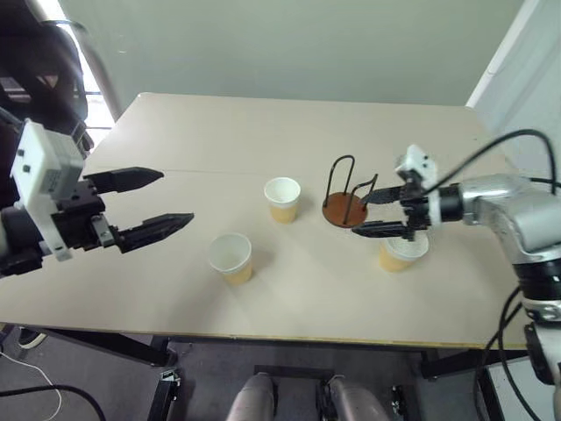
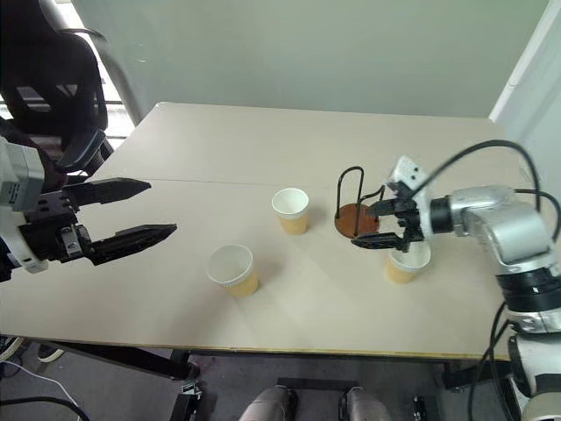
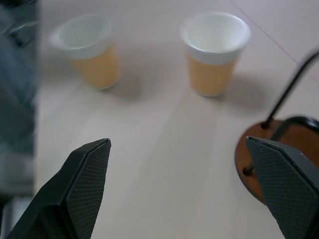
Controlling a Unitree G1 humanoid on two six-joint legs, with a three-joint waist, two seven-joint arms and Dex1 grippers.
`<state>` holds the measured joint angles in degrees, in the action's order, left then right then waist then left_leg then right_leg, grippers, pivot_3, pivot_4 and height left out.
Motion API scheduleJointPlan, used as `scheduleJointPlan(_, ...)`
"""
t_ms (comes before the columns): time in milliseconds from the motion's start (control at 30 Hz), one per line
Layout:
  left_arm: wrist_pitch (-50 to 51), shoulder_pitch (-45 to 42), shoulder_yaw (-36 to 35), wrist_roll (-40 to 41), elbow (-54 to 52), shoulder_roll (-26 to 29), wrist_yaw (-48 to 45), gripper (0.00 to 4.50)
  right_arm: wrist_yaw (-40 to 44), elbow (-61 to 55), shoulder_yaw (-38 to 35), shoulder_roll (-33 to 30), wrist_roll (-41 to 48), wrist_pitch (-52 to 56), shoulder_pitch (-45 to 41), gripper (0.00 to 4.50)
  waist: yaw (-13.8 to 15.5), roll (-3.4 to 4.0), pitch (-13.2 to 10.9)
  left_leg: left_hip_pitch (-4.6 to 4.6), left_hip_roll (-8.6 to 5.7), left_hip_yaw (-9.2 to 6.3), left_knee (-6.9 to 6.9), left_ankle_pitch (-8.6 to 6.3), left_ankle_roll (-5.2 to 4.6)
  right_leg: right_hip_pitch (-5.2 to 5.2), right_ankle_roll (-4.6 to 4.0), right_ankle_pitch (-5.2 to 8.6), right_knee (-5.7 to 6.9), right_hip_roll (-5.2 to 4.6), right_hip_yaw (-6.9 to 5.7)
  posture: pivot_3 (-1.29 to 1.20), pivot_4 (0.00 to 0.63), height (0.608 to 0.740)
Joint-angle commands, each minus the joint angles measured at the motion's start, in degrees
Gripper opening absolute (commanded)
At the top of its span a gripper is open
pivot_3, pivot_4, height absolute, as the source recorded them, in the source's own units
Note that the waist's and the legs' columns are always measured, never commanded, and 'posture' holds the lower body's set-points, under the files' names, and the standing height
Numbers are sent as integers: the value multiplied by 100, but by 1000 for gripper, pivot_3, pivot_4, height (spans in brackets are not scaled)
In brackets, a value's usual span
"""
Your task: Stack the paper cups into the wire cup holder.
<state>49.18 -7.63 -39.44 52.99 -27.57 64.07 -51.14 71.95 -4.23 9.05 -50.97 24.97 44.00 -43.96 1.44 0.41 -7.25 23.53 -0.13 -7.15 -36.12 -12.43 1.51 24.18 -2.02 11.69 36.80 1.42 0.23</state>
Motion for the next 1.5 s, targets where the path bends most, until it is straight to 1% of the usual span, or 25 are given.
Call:
scheduleJointPlan(33, -108, -86, -47, -71, 12, 89, -14, 4500, 290, 49, -80, -187, -182, -566, -19, 4459, -7, -5, 3, -2, 1, 0, 0, -2, 1, -1, -1, 0, 0, 1, 0, 0, 150, 740)
scheduleJointPlan(167, -178, -119, 41, -190, 85, 84, -16, 4500, 393, 145, -207, -167, -82, -658, -61, 4459, -40, -5, 2, -8, 2, 2, -1, 1, 1, -1, 0, 0, 2, 1, 0, 0, 150, 740)
scheduleJointPlan(367, -183, -99, 17, -237, 113, 86, -54, 4500, 183, 461, -55, -115, -478, -902, -189, 4459, -40, -5, 2, -8, 7, 2, -2, 8, -5, -2, 0, -1, 3, 6, 1, 0, 150, 740)
scheduleJointPlan(467, -165, -94, 27, -232, 84, 65, -43, 4500, -452, 444, 156, 249, -716, -304, -326, 4459, -50, -6, 3, -11, 9, 2, -3, 9, -5, -2, -1, -2, 4, 6, 2, 0, 150, 740)
scheduleJointPlan(667, -124, -56, 3, -209, 24, 41, -14, 4500, -988, 76, 358, 754, -686, 733, -361, 4459, -54, -5, 2, -14, 12, 1, -2, 6, -5, -2, -3, -5, 7, 8, 0, 0, 150, 740)
scheduleJointPlan(867, -109, -12, -23, -187, -45, -2, 33, 4500, -1432, 147, 511, 1017, -826, 1215, -389, 4459, -15, -5, 2, -9, 11, -1, -2, -1, -4, -2, -2, -7, 3, 8, 0, 0, 150, 740)
scheduleJointPlan(1000, -95, 23, -30, -174, -116, -37, 76, 4500, -1821, 381, 559, 1308, -999, 1298, -493, 4459, -22, -5, 2, -13, 11, -1, -2, -6, 2, 0, -6, -9, 8, 8, 0, 0, 150, 740)
scheduleJointPlan(1400, -43, 94, -105, -135, -241, -58, 161, 4500, -2220, 871, 621, 1681, -1324, 1164, -806, 4459, -21, -5, 2, -13, 12, -2, -2, -13, 13, 4, -10, -9, 10, 8, -1, 0, 150, 740)
scheduleJointPlan(1500, -49, 111, -102, -122, -262, -59, 183, 4500, -2376, 997, 573, 1859, -1386, 1129, -900, 4459, -21, -5, 2, -13, 13, -2, -2, -17, 16, 5, -11, -10, 10, 8, -2, 0, 150, 740)
